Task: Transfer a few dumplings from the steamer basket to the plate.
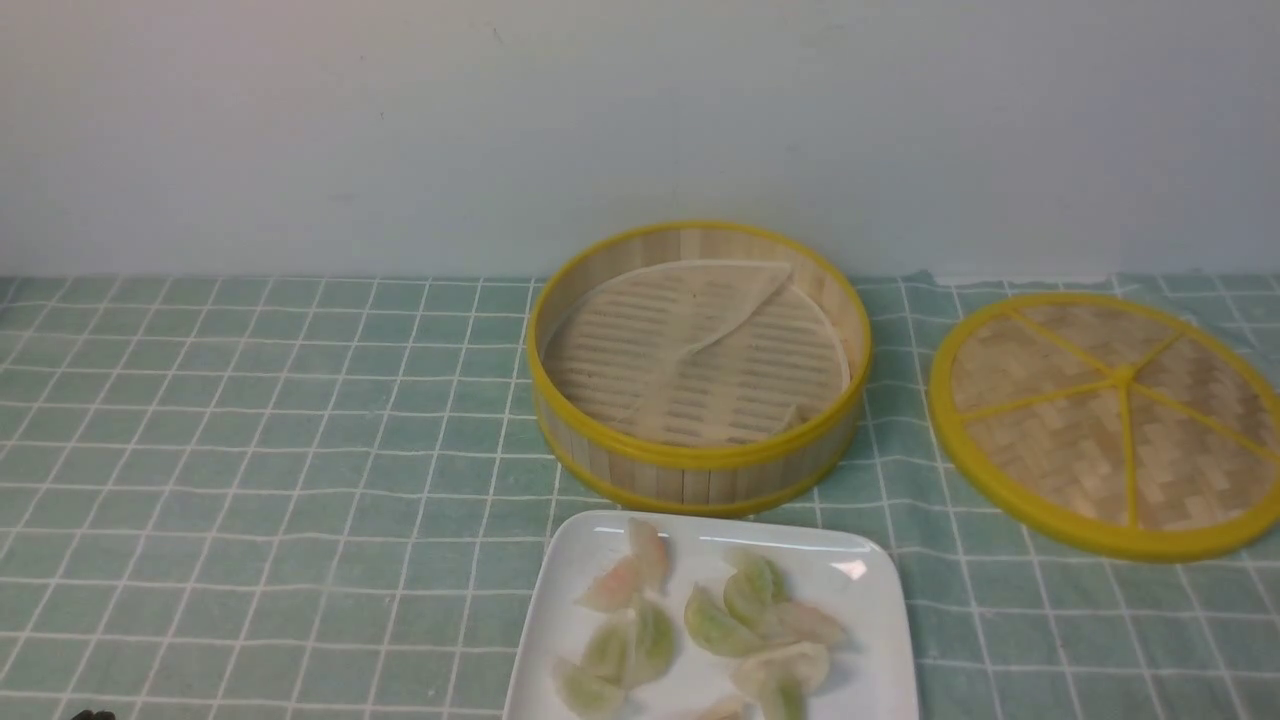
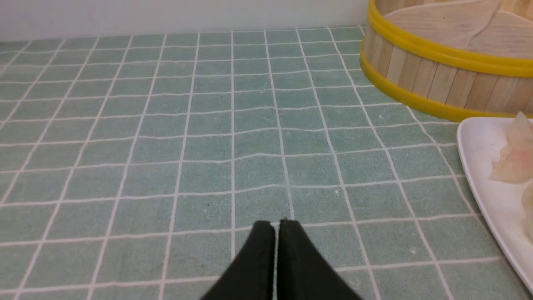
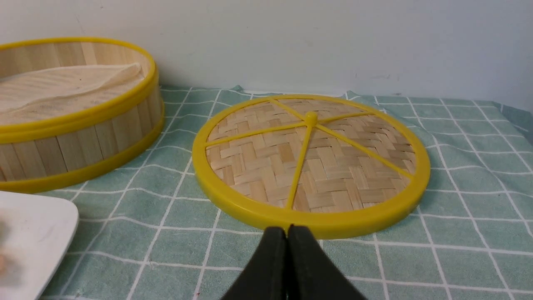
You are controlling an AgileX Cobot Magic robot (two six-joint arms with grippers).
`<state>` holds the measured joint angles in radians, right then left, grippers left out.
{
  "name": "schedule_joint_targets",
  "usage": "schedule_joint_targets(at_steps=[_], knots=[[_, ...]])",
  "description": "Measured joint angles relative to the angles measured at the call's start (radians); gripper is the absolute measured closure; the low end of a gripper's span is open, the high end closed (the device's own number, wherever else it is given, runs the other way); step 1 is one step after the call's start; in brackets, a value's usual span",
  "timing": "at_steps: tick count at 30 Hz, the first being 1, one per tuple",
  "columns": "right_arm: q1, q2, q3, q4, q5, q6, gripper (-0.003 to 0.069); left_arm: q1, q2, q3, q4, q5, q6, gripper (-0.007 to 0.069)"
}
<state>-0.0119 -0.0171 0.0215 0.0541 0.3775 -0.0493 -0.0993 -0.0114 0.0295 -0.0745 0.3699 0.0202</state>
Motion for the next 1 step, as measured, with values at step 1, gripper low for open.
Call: schedule_joint_targets(at_steps=[1], knots=[[0.0,0.0,0.0,0.0,0.0,0.0,0.0673,0.0,0.0,0.0,0.0,0.0,0.0,0.0631]])
